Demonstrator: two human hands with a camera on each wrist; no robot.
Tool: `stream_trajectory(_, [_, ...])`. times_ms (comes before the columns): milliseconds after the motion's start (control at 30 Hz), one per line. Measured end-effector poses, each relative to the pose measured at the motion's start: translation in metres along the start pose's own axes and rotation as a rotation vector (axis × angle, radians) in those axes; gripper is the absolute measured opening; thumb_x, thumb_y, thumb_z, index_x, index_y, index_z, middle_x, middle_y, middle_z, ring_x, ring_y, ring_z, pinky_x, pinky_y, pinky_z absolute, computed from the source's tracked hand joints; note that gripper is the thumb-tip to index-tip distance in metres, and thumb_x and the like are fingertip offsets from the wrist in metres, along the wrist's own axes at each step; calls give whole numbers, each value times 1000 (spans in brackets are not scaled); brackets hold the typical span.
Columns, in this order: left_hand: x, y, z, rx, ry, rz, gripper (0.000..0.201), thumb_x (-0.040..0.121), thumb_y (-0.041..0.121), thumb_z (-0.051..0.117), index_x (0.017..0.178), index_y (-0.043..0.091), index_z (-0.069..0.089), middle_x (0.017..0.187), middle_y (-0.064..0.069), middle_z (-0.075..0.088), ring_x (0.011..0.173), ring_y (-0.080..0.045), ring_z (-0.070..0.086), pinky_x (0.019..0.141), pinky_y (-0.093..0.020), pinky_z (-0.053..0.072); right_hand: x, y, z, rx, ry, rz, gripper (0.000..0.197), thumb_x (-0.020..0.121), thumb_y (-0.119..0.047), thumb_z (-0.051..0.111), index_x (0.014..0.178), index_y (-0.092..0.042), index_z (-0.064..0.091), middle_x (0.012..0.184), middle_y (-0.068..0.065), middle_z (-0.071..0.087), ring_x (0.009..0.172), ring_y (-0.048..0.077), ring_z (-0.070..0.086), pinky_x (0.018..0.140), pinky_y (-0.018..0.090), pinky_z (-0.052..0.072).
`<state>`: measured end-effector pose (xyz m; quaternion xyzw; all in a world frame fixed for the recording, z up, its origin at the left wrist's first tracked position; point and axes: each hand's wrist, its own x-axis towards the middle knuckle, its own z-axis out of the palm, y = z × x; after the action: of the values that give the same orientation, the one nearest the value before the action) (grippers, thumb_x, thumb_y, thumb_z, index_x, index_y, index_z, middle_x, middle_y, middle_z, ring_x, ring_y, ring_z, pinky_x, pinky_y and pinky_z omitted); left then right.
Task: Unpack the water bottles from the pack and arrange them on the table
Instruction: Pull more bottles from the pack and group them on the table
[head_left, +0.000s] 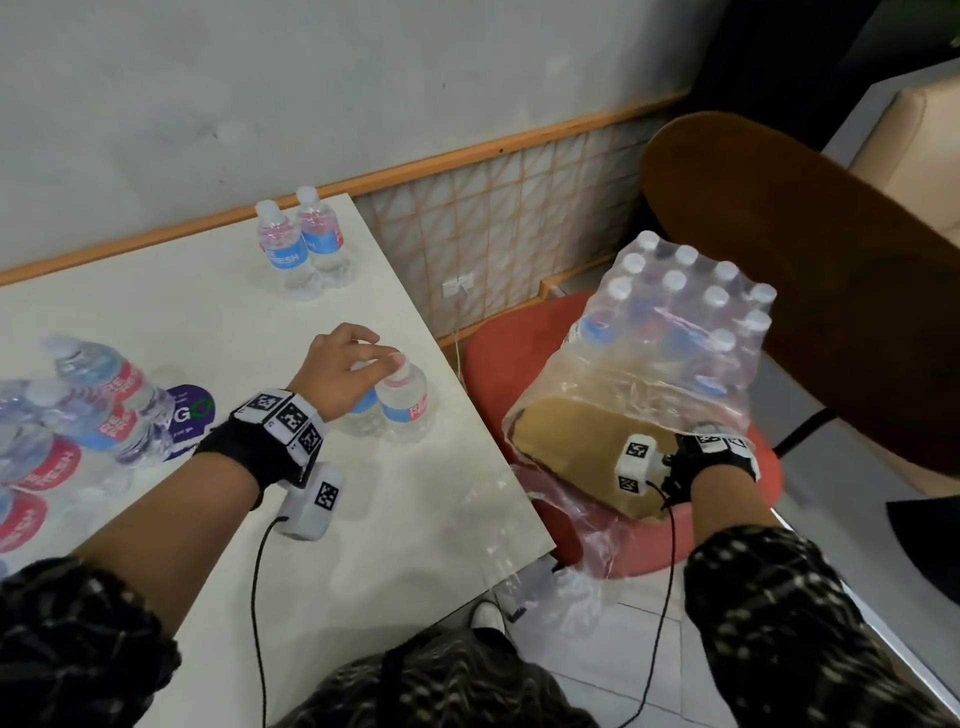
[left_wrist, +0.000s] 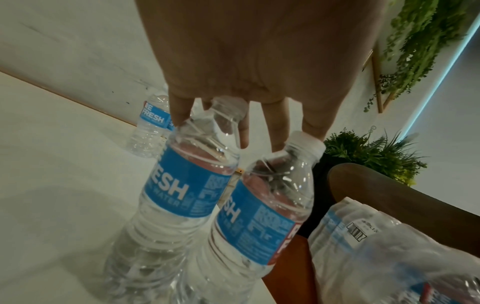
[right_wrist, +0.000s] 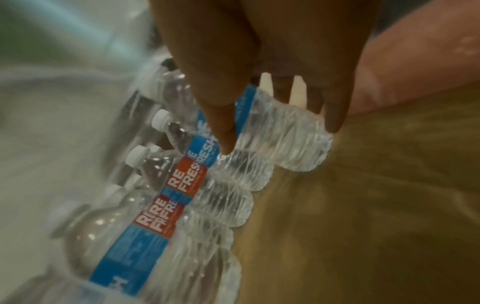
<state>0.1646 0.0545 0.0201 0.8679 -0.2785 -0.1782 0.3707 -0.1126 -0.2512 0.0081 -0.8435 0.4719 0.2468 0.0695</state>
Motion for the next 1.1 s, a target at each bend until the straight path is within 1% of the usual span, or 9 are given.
stream_trajectory(100, [0,-3,3,5,31,-26,8,88,38,63,91,42,69,113,9,48,122,-20,45,112,-38,32,-5,-10,24,124,5,-6,46,88,-30,61,132,-20,52,133,7,54,118,28,55,95,34,48])
stream_trajectory(233, [-1,-4,2,-6,6,-62,9,85,47,62,91,45,69,114,11,46,123,-22,41,111,-40,33,-19,-50,48,932,192,-21,37,86,-33,64,119,-23,50,113,5,60,102,27,58,94,41,48])
stream_trajectory(333, [-4,2,1,-8,2,-67,21,85,47,62,99,35,72,118,7,47,125,-20,38,110,-33,31,-50,-90,63,1237,132,-328,56,77,-22,76,123,-26,44,106,-9,59,94,14,60,82,18,50])
stream_trajectory(367, [-5,4,1,-1,2,-71,20,87,44,62,100,33,72,119,5,47,125,-19,37,110,-32,30,-62,-101,69,1290,31,-410,60,76,-15,77,125,-25,44,107,-10,59,99,17,62,83,22,54])
stream_trajectory(433, [-5,6,0,-16,4,-77,12,87,43,62,93,38,70,117,7,47,125,-20,38,112,-35,29,-71,-121,80,1224,-21,-552,64,72,-15,80,126,-30,47,114,-12,60,107,15,61,90,36,54])
stream_trajectory(533, [-5,6,0,-42,-6,-80,4,86,44,63,85,44,67,114,9,47,125,-21,40,112,-40,31,-81,-154,82,1103,-28,-708,63,71,-23,81,125,-29,50,113,-17,60,103,-1,57,91,29,52])
stream_trajectory(700, [-2,6,-3,1,-56,-111,16,88,45,59,98,37,69,115,8,45,126,-22,38,113,-38,28,-97,-222,76,880,-99,-874,70,74,-20,78,136,-20,46,130,1,53,115,12,49,93,28,47])
stream_trajectory(933, [-10,17,-3,176,-69,-140,44,89,56,50,123,32,61,135,3,35,133,-22,25,113,-34,22,-77,-236,71,769,-70,-654,47,87,-27,67,125,-3,57,125,10,60,113,23,58,100,27,41])
stream_trajectory(1100, [-13,10,0,195,-23,-102,43,88,58,48,122,35,61,134,3,36,130,-22,28,110,-32,25,-44,-176,54,824,-170,-468,10,85,-19,63,83,-14,72,76,2,67,76,20,62,75,35,52])
